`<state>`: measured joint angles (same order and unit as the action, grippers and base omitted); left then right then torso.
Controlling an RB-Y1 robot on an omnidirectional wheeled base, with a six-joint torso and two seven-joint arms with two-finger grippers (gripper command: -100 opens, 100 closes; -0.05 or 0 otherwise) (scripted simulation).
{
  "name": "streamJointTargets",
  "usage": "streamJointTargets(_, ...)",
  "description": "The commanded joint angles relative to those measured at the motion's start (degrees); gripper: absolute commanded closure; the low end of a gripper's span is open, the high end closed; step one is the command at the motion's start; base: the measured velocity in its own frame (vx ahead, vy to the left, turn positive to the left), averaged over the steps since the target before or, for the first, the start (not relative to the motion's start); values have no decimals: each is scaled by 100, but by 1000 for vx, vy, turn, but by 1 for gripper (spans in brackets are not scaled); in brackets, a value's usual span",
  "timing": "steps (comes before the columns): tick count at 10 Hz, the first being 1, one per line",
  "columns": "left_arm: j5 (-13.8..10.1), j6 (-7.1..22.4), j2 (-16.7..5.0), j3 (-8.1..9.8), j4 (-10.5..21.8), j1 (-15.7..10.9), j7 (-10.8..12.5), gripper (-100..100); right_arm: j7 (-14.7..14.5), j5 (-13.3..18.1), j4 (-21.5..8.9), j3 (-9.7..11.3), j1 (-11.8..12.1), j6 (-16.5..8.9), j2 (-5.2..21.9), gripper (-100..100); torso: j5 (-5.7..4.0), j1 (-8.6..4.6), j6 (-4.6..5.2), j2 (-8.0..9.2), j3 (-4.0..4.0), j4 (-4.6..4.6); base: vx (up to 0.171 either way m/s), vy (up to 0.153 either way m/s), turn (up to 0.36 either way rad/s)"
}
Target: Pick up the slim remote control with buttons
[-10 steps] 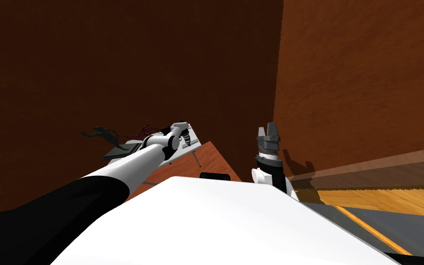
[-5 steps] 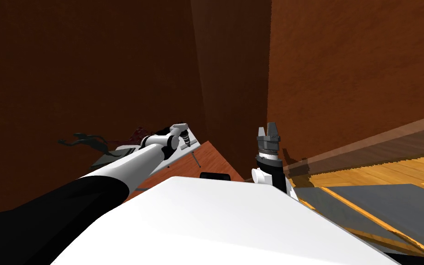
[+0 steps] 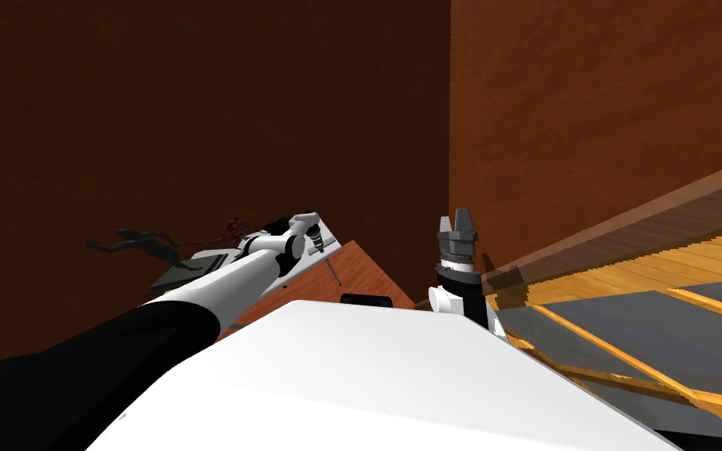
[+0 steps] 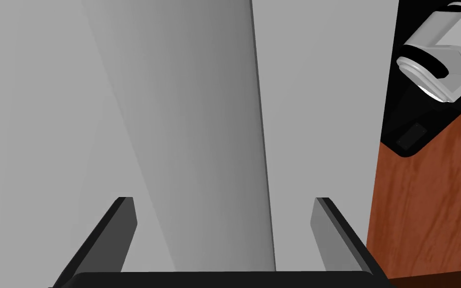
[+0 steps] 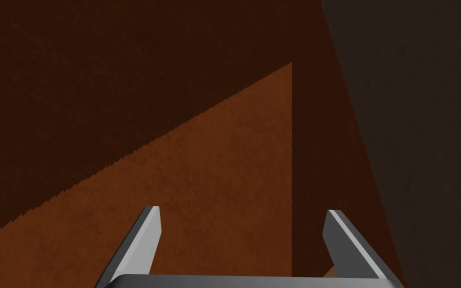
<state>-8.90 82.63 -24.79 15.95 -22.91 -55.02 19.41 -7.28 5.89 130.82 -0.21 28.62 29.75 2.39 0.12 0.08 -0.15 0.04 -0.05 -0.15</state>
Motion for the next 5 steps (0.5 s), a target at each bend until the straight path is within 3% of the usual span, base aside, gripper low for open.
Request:
streamJointTargets(1,10,-111,-44,-9,145,-180,-13,-100,0,0,0,0,0,0,0,0,0,0,0,0,0,0,3,-5,14)
streamJointTargets(2,10,-102,-44,-9,-6,-180,-13,-100,0,0,0,0,0,0,0,0,-1,-1,1,-5,-3,-1,0,-6,4)
streamJointTargets(3,10,-111,-44,-9,145,-180,-13,-100,0,0,0,0,0,0,0,0,-2,-2,1,-7,-4,-2,0,0,0)
streamJointTargets(4,16,-184,-61,19,179,-128,126,-100,0,0,0,0,0,0,0,0,0,0,1,-8,-5,-3,-33,44,-222)
streamJointTargets(5,15,-178,-58,4,214,-182,46,-100,0,0,0,0,-1,0,1,0,2,13,6,2,-1,-2,-23,33,-65)
